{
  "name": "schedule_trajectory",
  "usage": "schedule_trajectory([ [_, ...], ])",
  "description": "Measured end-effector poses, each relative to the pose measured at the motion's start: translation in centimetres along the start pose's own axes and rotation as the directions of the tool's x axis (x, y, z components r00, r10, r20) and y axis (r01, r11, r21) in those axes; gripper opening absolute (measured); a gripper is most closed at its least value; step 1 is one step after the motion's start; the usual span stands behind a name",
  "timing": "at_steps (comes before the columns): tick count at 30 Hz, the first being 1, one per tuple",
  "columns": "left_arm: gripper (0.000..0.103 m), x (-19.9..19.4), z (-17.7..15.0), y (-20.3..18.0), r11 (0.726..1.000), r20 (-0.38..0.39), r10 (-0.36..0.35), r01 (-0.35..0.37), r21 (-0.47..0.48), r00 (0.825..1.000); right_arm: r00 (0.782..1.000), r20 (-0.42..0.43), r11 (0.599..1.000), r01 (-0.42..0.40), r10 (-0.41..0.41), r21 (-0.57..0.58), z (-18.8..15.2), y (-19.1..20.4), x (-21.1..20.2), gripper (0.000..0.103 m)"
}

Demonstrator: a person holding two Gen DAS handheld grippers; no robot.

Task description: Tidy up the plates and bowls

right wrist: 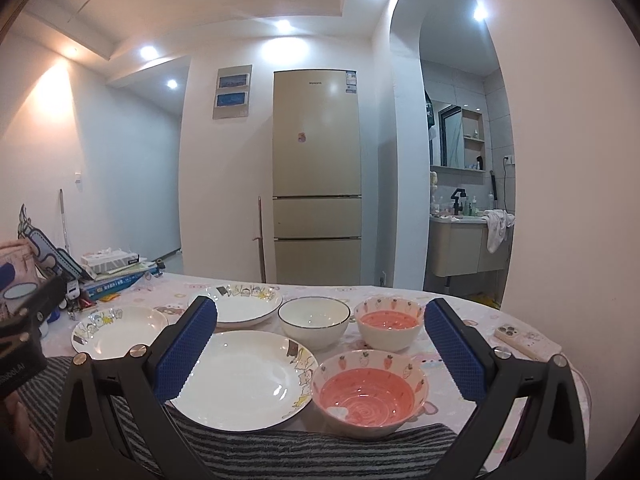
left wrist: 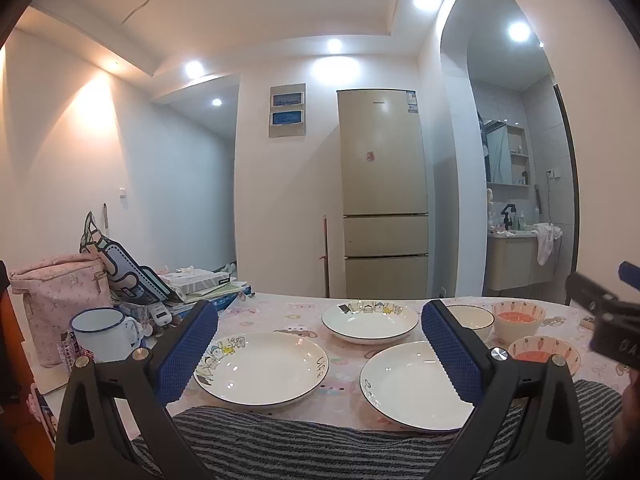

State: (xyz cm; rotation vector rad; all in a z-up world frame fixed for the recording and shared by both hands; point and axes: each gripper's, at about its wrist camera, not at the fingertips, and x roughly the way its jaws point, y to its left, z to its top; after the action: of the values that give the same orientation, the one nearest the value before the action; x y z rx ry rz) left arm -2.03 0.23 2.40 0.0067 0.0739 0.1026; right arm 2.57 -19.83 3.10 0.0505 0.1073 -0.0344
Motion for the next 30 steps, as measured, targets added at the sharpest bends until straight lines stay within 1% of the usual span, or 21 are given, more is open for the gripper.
schedule_trajectory([
  [4,0.103,0.1,1.0,0.3,0.998,-0.046,-0.042,0.04,-0.039,0.998,1.0,0.024,1.0,-0.006,0.006,-0.001,1.3,-0.7,-1.2,0.103],
  [6,0.103,0.0,1.6,0.3,0.998,-0.06,-0.054,0.053,-0.023,0.997,0.999,0.037,1.0,0.002,-0.001,-0.019,1.9,-1.0,-1.6,0.103],
  [9,0.103,-0.7,3.1,0.8,1.0,-0.063,-0.024,0.025,0.016,0.998,0.999,0.046,1.0,0.002,-0.001,-0.022,3.2,-1.9,-2.4,0.103],
  [12,0.103,-1.7,4.5,1.5,1.0,-0.052,-0.014,0.014,0.002,0.999,0.999,0.053,1.0,-0.004,0.003,0.01,4.3,-3.4,-3.0,0.103],
  [14,0.103,-2.2,5.2,1.8,1.0,-0.054,-0.028,0.028,-0.004,0.998,0.998,0.053,0.999,0.029,-0.03,0.019,4.9,-4.3,-3.2,0.103],
  [16,0.103,-2.5,5.6,1.8,0.997,-0.043,-0.072,0.072,0.006,0.996,0.996,0.057,0.998,0.063,-0.064,0.024,5.2,-5.1,-3.3,0.103],
  [17,0.103,-2.4,5.7,1.7,0.996,-0.044,-0.085,0.085,0.012,0.995,0.995,0.052,0.996,0.082,-0.083,0.026,5.3,-5.5,-3.1,0.103],
  [19,0.103,-2.1,5.7,1.5,0.997,-0.056,-0.079,0.081,0.021,0.995,0.995,0.031,0.995,0.093,-0.094,0.034,5.4,-6.2,-2.6,0.103],
  [23,0.103,-1.3,5.5,1.2,0.996,-0.074,-0.08,0.082,0.029,0.994,0.998,-0.025,0.996,0.057,-0.056,0.065,5.1,-7.1,-1.0,0.103],
  [25,0.103,-0.7,5.3,1.1,0.995,-0.09,-0.085,0.089,0.044,0.992,0.998,-0.034,0.997,0.057,-0.055,0.061,4.8,-7.1,-0.3,0.099],
  [28,0.103,-0.1,4.7,1.1,0.993,-0.108,-0.085,0.093,0.075,0.991,0.997,-0.049,0.996,0.068,-0.066,0.052,4.6,-7.2,0.4,0.096],
  [30,0.103,0.2,4.3,1.5,0.992,-0.123,-0.08,0.091,0.088,0.989,0.997,-0.069,0.998,0.044,-0.04,0.047,4.6,-7.1,0.8,0.095],
])
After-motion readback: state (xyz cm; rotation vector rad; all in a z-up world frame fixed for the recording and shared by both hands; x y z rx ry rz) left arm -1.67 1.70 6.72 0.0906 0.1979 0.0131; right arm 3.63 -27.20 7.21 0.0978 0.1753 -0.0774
